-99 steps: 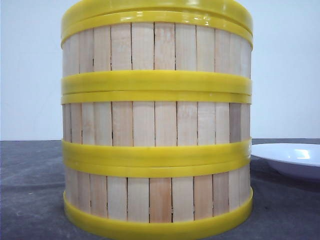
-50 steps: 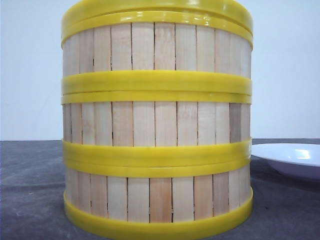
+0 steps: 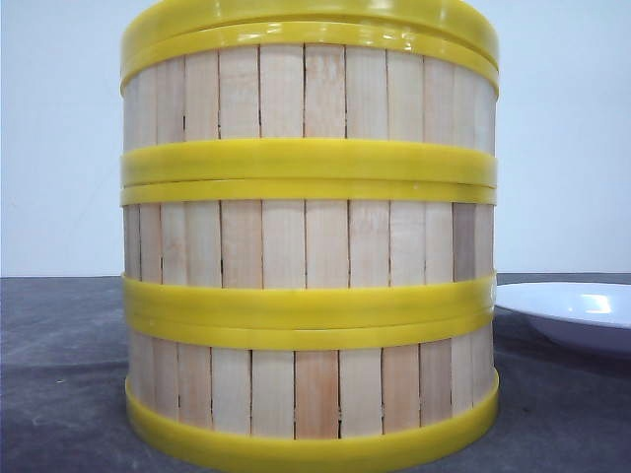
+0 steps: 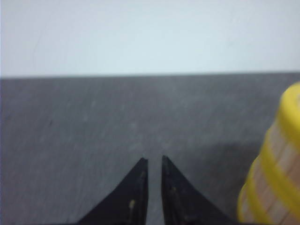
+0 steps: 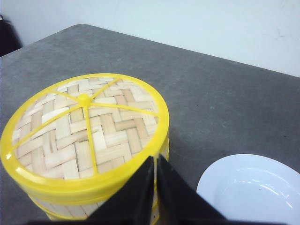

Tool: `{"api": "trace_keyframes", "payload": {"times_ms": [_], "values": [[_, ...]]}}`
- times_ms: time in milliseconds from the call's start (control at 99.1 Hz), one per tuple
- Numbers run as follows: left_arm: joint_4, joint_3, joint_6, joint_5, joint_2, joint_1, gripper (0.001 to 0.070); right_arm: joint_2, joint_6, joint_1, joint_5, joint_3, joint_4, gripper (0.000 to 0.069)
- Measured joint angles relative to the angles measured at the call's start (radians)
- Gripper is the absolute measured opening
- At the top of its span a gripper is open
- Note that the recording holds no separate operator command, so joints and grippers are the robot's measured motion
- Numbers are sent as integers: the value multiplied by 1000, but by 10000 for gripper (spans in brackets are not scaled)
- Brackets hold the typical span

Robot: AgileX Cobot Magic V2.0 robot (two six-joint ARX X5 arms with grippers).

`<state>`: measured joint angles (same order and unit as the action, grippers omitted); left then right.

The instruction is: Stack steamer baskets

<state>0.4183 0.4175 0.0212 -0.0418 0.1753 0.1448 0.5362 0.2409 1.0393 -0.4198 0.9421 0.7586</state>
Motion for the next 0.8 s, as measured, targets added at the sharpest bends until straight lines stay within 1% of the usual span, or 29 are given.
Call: {"api": "trace_keyframes", "payload": {"times_ms": [131, 283, 383, 515, 696, 797], "values": [[-73, -100, -32, 2, -17, -24, 25, 0, 0, 0, 0, 0, 0, 4], [-138, -208, -40, 19, -82, -37, 25, 0, 0, 0, 0, 0, 0, 4], [-144, -266, -41, 19, -128, -45, 25, 0, 0, 0, 0, 0, 0, 4], [-143, -310, -48, 19, -172, -61, 25, 0, 0, 0, 0, 0, 0, 4], [-162, -344, -48, 20, -171, -89, 25, 0, 0, 0, 0, 0, 0, 4], [-177, -362, -48, 21, -170, -92, 25, 0, 0, 0, 0, 0, 0, 4]]}}
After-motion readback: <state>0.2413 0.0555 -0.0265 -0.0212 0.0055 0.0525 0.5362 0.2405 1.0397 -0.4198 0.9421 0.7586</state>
